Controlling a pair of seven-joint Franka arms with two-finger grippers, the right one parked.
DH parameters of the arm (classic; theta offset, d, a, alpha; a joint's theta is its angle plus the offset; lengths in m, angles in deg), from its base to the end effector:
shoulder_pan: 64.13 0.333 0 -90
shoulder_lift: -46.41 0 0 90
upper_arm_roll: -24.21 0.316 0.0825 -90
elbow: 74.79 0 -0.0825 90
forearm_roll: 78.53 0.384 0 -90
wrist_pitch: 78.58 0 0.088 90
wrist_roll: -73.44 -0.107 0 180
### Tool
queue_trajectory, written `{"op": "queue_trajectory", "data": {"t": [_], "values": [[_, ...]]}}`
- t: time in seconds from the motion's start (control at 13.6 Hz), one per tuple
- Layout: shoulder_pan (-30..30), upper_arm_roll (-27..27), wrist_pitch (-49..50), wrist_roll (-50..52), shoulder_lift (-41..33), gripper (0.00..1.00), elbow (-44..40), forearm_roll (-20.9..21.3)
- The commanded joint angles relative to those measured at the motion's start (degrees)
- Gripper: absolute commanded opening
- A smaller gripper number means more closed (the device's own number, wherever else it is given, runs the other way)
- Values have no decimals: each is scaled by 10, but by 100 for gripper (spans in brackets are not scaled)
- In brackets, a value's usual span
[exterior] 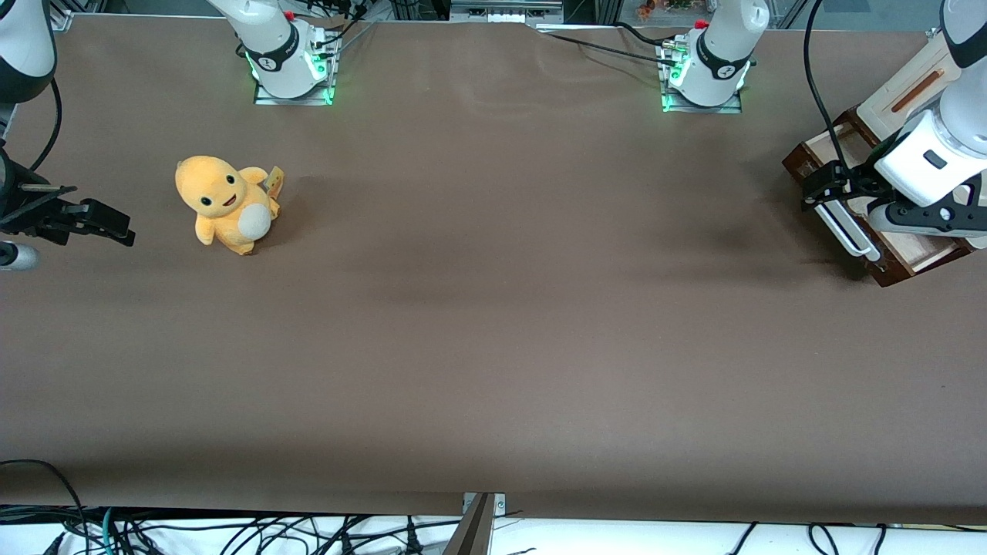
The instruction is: Open lower drawer with left arm only
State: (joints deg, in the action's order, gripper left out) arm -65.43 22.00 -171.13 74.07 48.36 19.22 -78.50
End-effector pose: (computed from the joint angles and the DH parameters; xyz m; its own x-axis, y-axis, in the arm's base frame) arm 0.5641 -0.0342 0.5762 0.9970 -0.0502 -0.0595 -0.0503 -0.9987 0.0001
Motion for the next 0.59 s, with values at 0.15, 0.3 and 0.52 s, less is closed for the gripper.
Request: {"op": "queue_trajectory", "data": {"t": [0.15, 0.3, 0.52], "values": [[-7, 7, 14, -4, 7, 100, -17, 4], [-4, 7, 8, -4, 1, 100, -6, -5], [-1, 8, -15, -4, -26, 100, 34, -21]]}}
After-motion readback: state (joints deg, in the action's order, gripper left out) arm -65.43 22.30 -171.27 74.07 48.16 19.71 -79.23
